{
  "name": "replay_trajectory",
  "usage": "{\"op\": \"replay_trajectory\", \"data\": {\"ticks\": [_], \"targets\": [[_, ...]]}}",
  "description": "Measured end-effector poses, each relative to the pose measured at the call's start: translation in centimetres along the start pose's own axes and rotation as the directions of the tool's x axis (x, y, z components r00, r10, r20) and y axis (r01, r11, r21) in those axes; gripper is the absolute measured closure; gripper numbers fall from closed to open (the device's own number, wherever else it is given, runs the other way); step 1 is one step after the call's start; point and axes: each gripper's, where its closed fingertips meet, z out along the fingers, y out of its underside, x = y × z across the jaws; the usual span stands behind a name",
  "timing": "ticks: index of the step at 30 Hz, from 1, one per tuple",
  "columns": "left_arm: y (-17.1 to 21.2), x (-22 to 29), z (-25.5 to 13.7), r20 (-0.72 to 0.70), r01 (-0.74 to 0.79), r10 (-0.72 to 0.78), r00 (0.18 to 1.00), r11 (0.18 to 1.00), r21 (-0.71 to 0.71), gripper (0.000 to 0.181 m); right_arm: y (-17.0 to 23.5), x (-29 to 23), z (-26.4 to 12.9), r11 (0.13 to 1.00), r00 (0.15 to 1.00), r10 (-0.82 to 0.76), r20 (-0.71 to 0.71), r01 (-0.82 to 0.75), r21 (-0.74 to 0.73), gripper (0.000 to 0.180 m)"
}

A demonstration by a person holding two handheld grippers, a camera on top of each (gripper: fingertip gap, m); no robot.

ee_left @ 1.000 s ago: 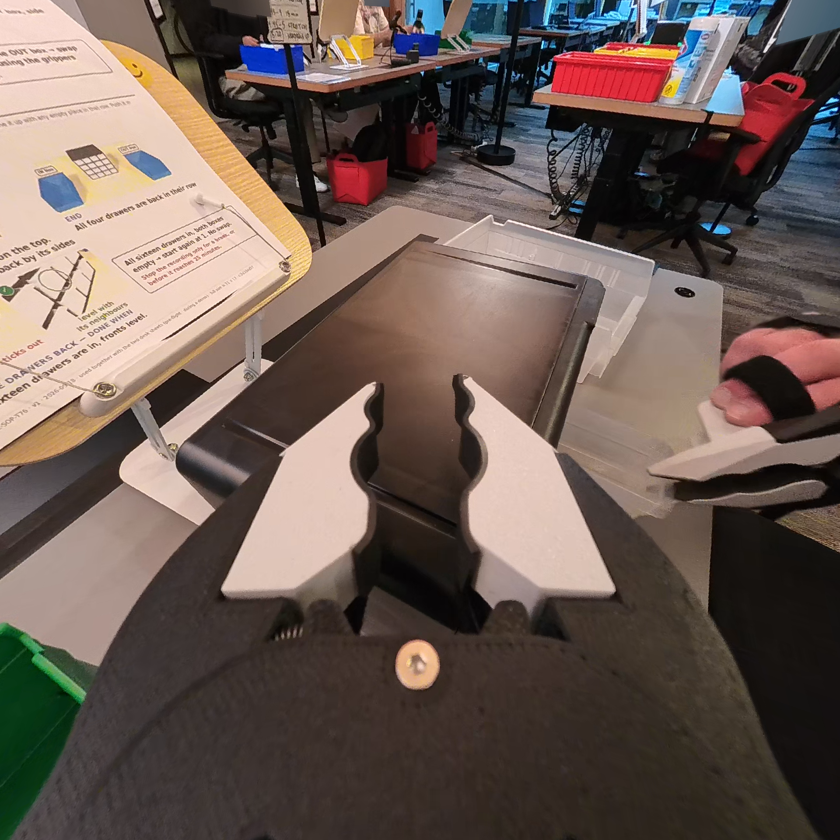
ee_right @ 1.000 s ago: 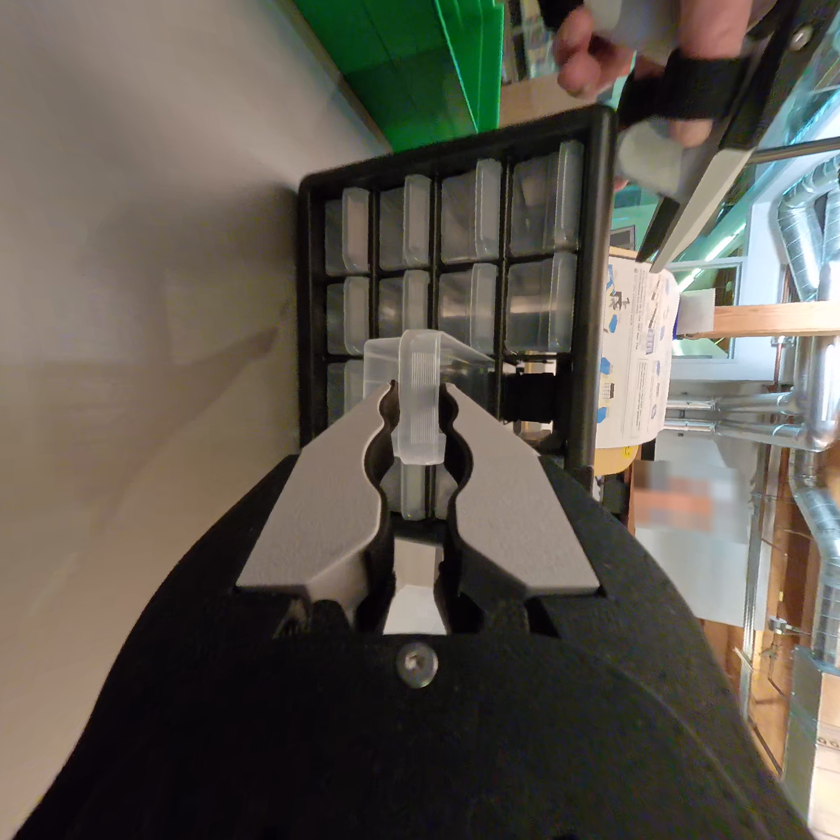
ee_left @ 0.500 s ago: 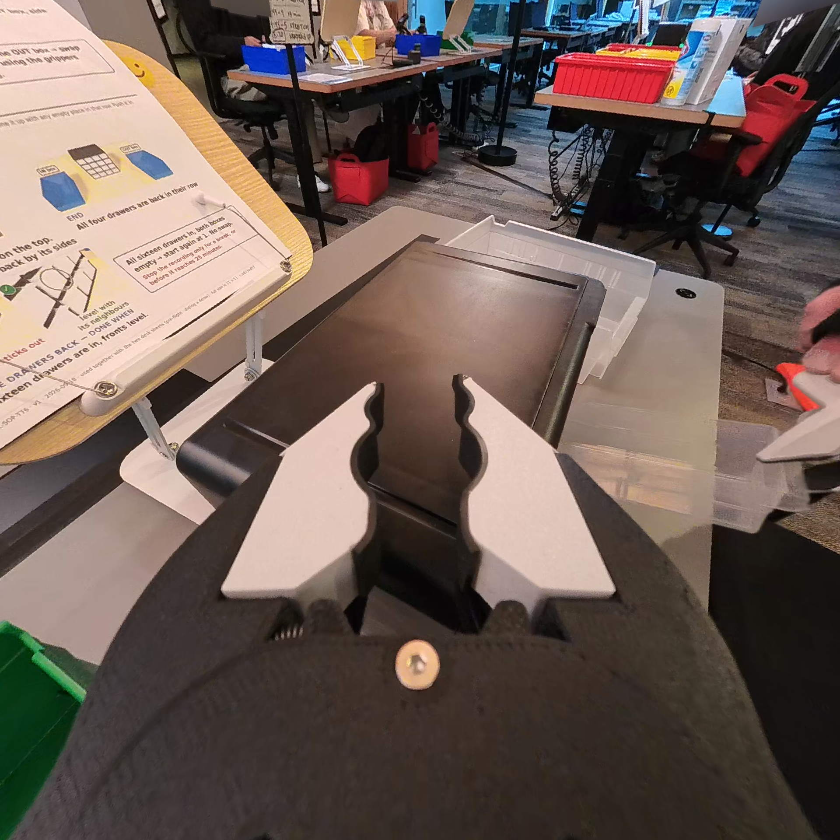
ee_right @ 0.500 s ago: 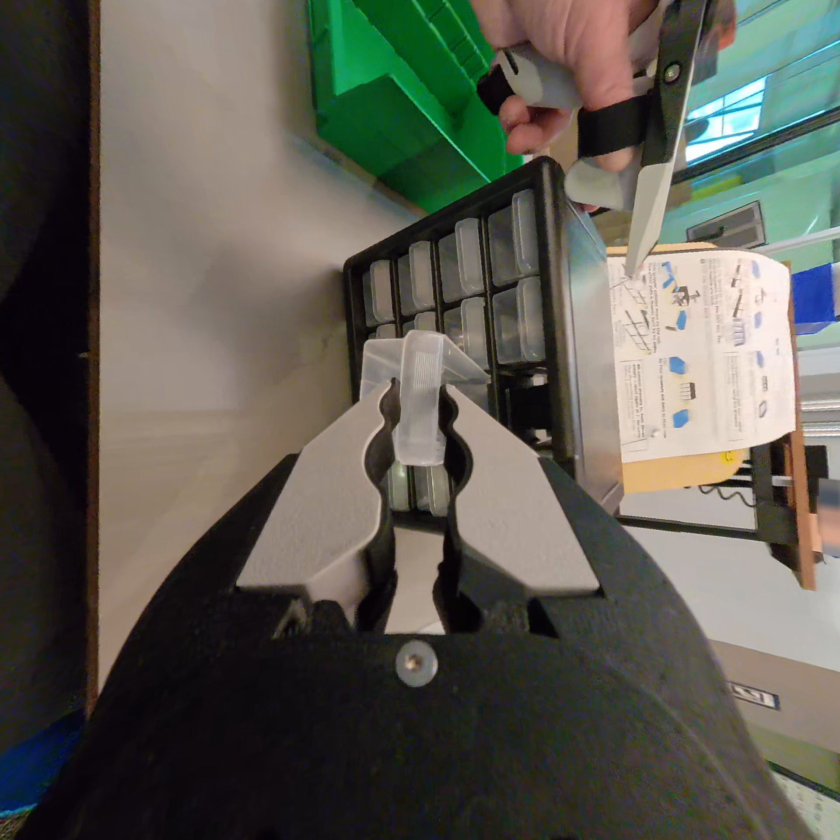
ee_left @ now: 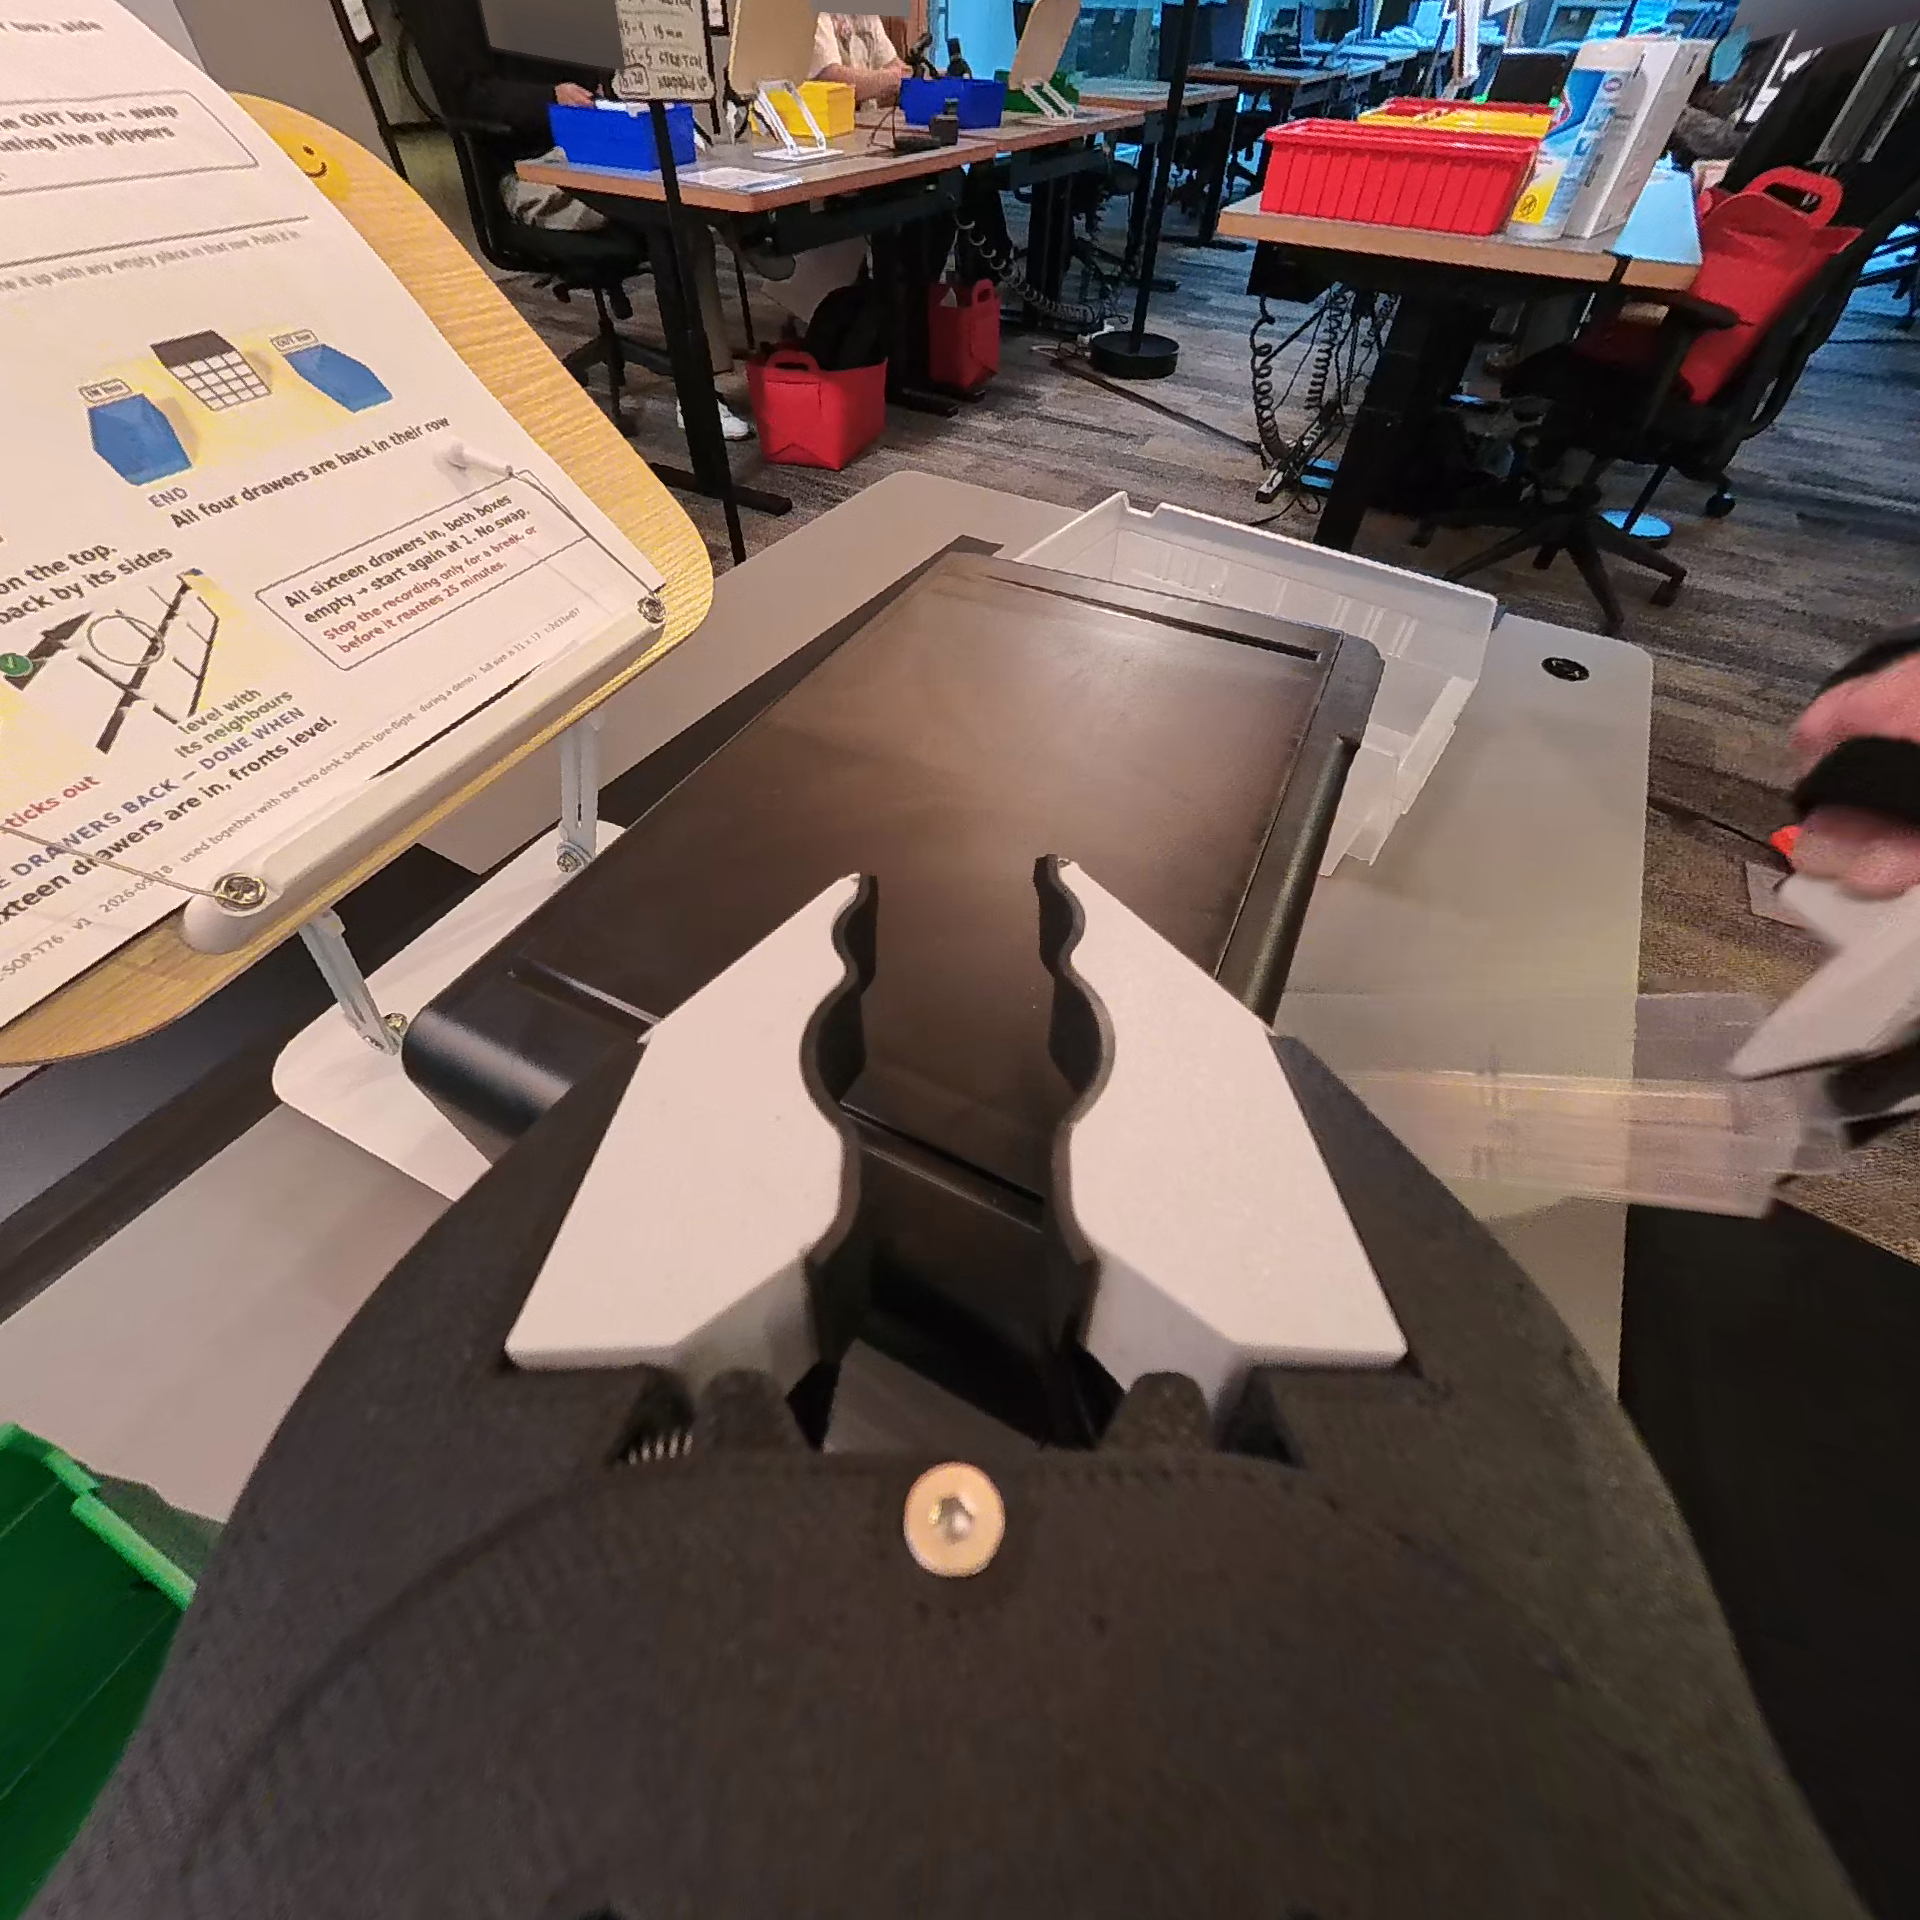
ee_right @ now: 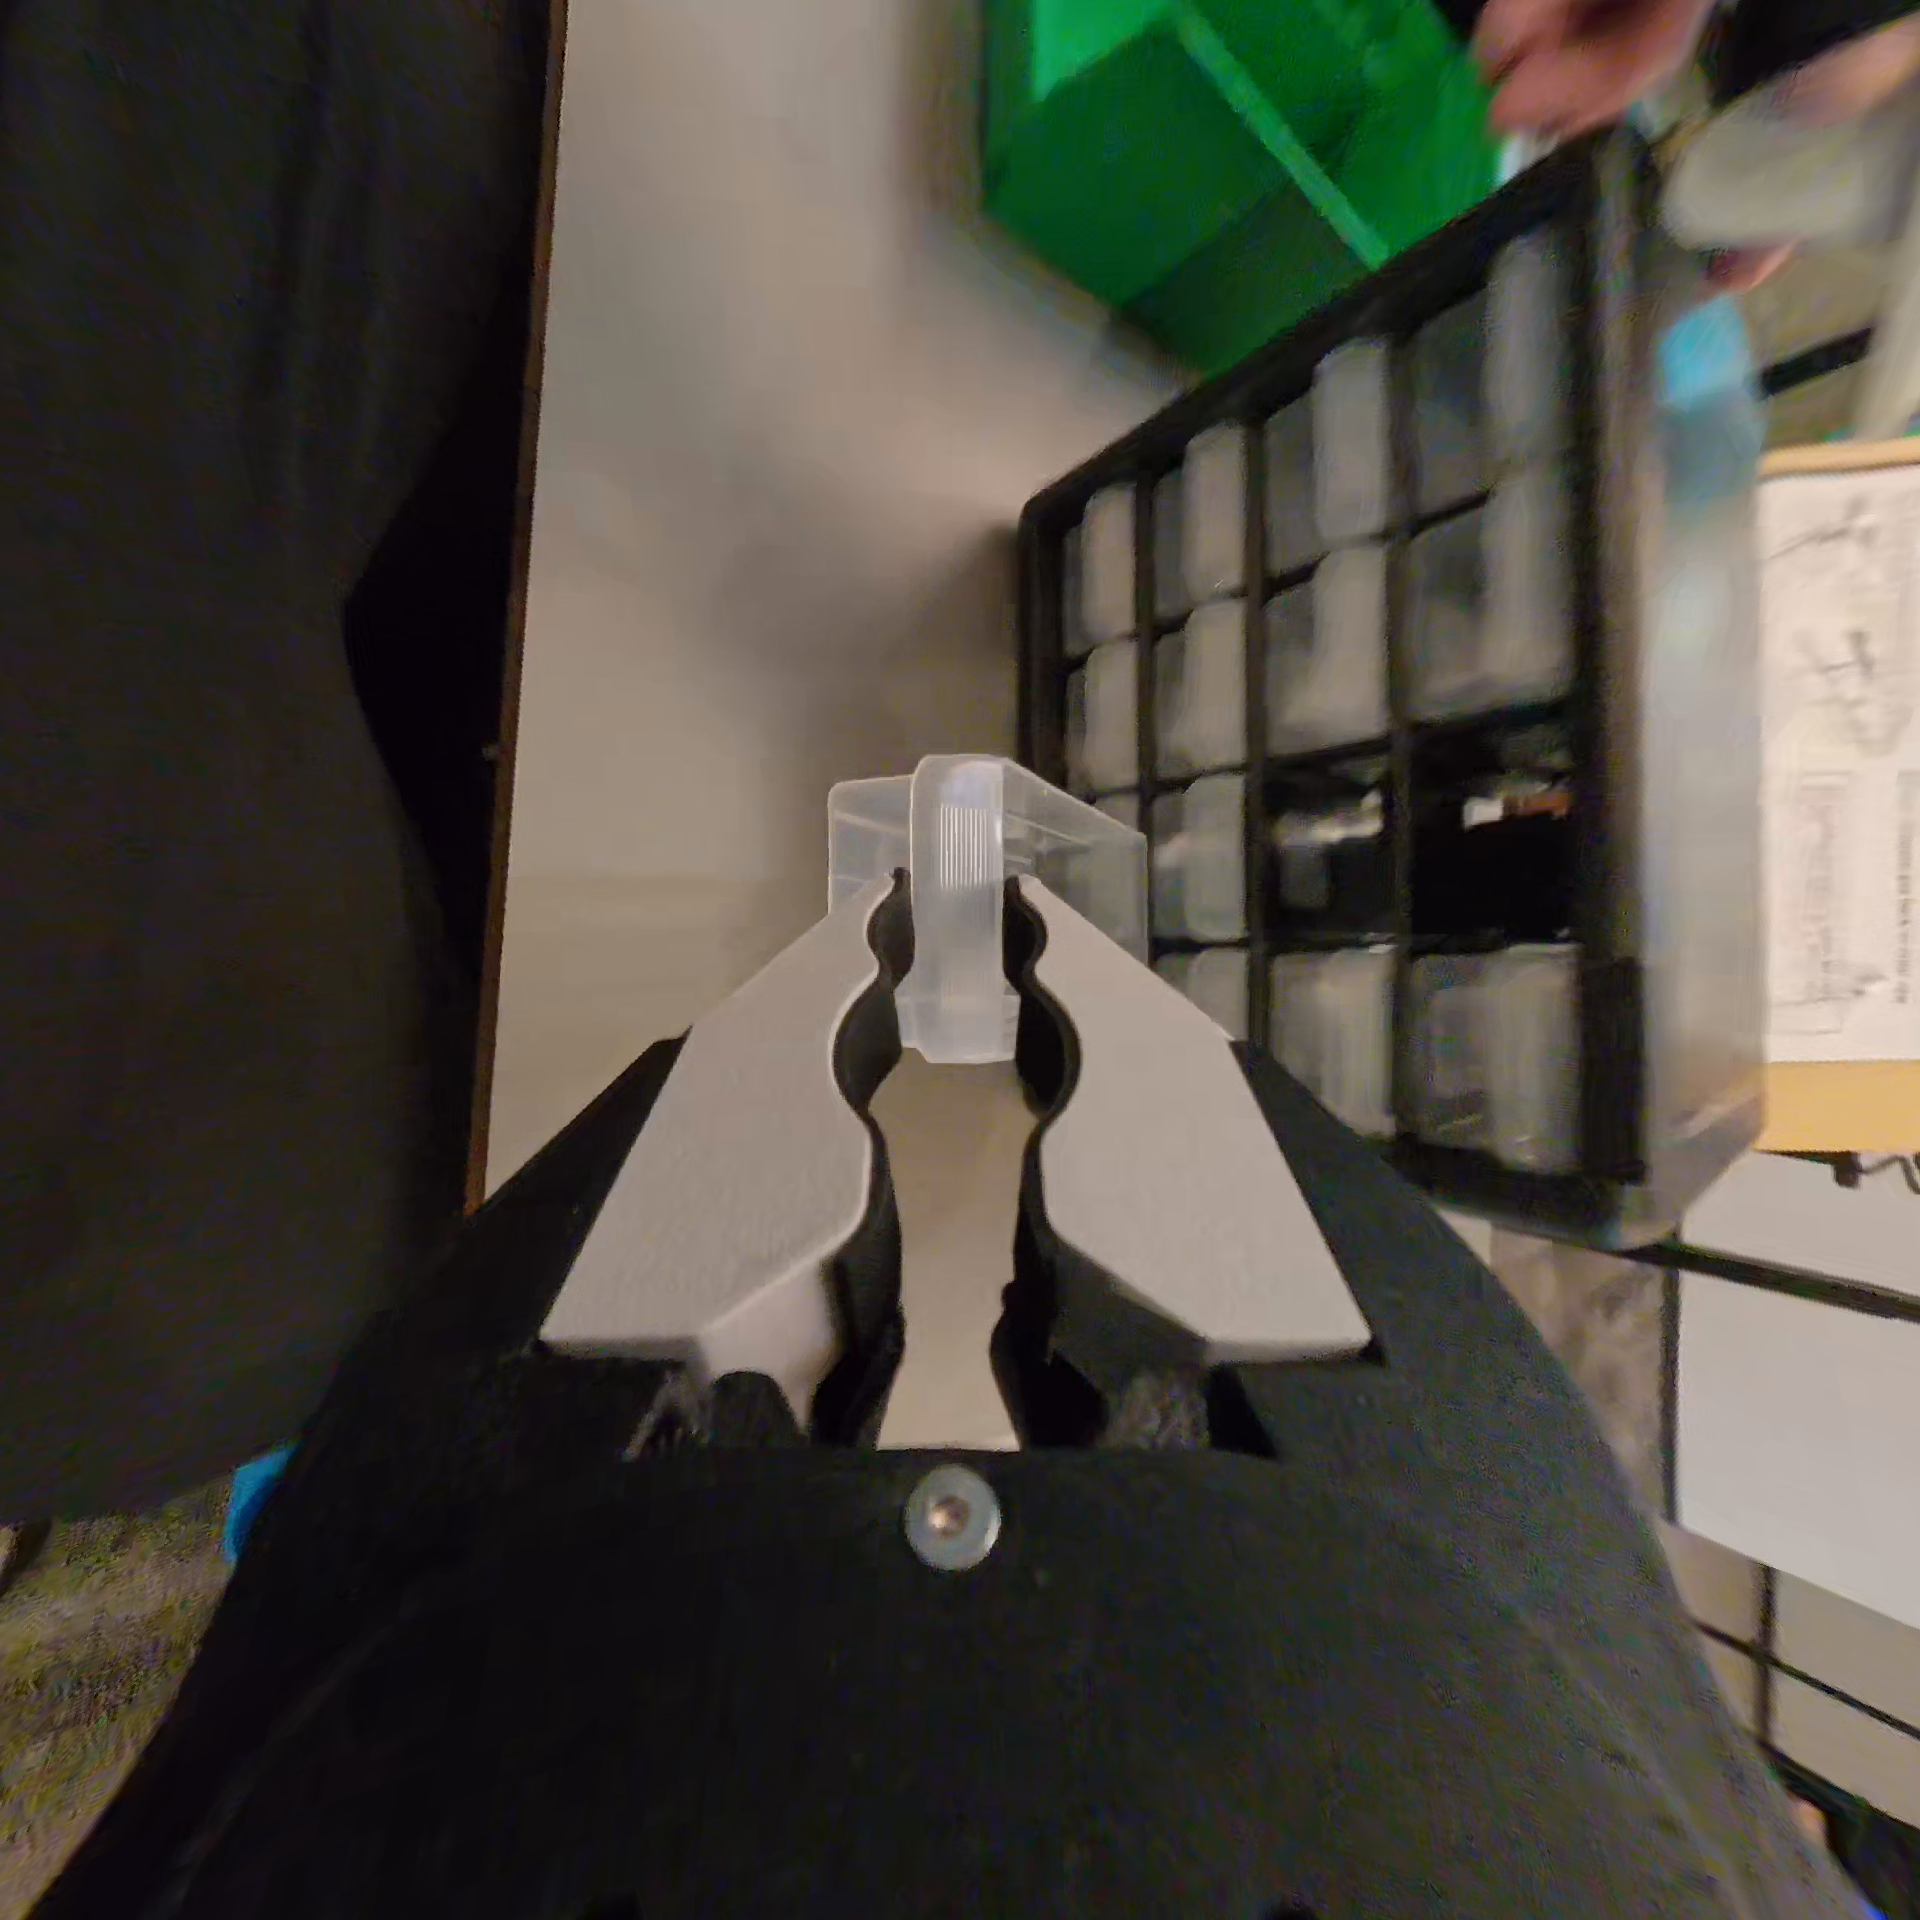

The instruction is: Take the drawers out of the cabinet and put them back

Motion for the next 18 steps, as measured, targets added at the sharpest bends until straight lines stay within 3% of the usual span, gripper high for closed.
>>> {"op": "replay_trajectory", "data": {"ticks": [5,11,13,16,18], "targets": [[0.0,0.0,0.0,0.0,0.001,-0.001,1.0,1.0,0.002,0.151,5.8,-4.4,2.4,0.988,0.993,-0.119,0.027,0.121,-0.101,0.164],[0.0,0.0,0.0,0.002,0.001,-0.001,1.0,1.0,0.0,0.151,10.4,-7.3,2.2,0.976,0.99,-0.029,0.141,0.058,-0.208,0.111],[0.0,0.0,0.0,0.002,0.001,-0.001,1.0,1.0,-0.001,0.151,10.6,-7.2,1.6,0.97,0.984,0.074,0.164,-0.033,-0.239,0.095],[0.0,0.0,0.0,0.001,0.002,-0.002,1.0,1.0,0.0,0.151,8.6,-4.1,0.9,0.943,0.962,0.27,0.045,-0.254,-0.215,0.092],[0.0,0.0,0.0,0.0,0.001,-0.001,1.0,1.0,-0.001,0.151,8.1,-2.3,1.7,0.828,0.848,0.531,-0.005,-0.519,-0.213,0.08]]}}
